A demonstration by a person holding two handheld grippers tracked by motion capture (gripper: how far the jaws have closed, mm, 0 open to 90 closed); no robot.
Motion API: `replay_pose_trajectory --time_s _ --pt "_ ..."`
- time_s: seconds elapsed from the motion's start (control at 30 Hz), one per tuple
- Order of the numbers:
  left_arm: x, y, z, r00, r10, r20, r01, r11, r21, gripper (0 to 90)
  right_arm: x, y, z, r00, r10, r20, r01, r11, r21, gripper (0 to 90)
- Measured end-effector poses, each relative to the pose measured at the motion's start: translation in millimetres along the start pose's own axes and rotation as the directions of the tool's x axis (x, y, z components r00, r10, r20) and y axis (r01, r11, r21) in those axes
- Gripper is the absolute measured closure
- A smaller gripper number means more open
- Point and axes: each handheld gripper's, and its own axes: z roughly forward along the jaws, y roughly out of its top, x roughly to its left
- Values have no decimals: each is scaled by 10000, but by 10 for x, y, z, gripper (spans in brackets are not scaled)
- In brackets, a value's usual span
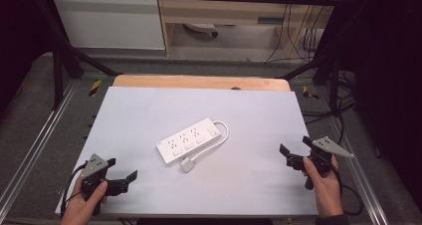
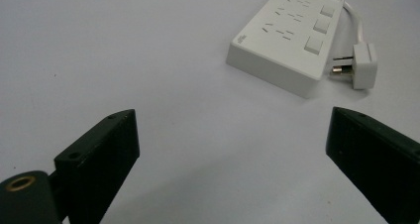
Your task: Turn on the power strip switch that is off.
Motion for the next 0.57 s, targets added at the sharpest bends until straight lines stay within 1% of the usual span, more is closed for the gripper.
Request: replay_pose_trajectory --time_s 0.13,0.23,0.37,0.43,0.47,0.57 --pt "2 -2 -1 10000 -37 -3 37 10000 -4 63 -25 -70 -13 10000 -10 52 9 10000 76 29" --pt "5 -1 -3 10000 -48 -2 48 10000 -14 63 -35 -144 1 9999 -101 116 97 9995 309 31" --pt "9 -1 -5 10000 -58 11 58 10000 -7 63 -19 -231 40 10000 -60 17 59 9981 612 31" --pt "11 -2 -5 10000 -81 6 81 10000 -9 63 -2 -263 83 9998 -150 -88 158 9958 899 31" --pt "10 -2 -5 10000 -94 14 94 10000 -8 63 17 -278 109 9999 -116 -127 129 9943 1054 31" --pt "10 2 -3 10000 -75 17 75 10000 -7 63 60 -332 227 9997 -215 -95 228 9839 1772 29"
